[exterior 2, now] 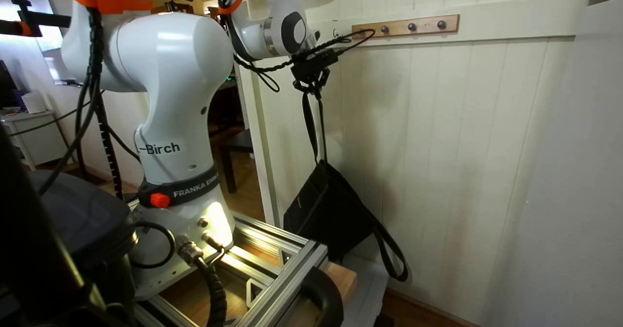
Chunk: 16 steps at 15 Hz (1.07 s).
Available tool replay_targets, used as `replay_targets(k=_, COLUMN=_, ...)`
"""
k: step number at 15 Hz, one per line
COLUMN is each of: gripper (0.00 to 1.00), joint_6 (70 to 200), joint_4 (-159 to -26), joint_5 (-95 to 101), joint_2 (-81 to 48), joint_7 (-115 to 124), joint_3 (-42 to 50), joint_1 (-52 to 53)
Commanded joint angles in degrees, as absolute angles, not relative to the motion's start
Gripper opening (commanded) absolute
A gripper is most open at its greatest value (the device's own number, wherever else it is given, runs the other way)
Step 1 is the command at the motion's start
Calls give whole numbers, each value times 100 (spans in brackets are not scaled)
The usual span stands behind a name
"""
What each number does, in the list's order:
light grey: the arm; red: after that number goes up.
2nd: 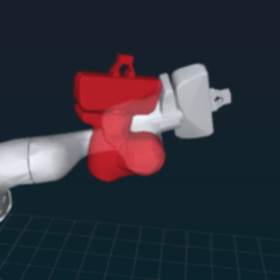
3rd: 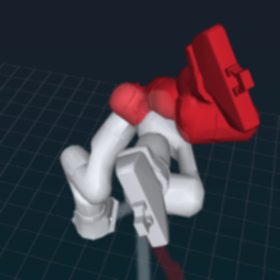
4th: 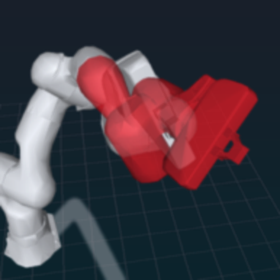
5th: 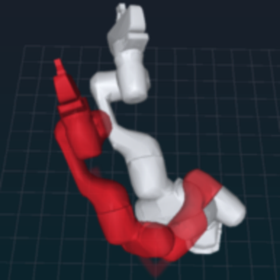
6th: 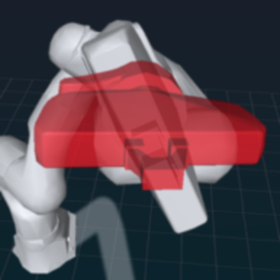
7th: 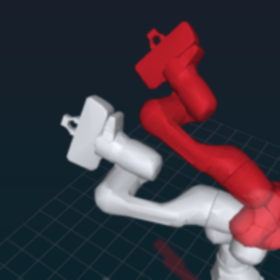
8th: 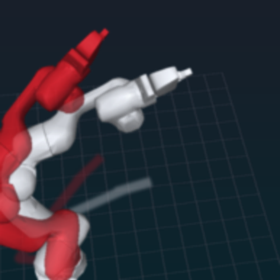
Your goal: Pick up the bag and put it down
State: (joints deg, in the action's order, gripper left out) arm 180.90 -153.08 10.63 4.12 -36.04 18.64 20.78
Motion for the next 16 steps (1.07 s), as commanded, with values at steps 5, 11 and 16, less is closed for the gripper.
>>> replay_targets(k=5, gripper=40, joint_6=18177, joint_4=-15316, joint_5=487, joint_2=380, joint_7=-3851, joint_3=2003, joint_1=2516)
replay_targets(k=11, gripper=84, joint_6=18166, joint_4=-15282, joint_5=395, joint_2=390, joint_7=-3856, joint_3=2052, joint_1=2626)
replay_targets(k=16, gripper=100, joint_6=18109, joint_4=-15177, joint_5=406, joint_2=355, joint_7=-3766, joint_3=2048, joint_1=2595)
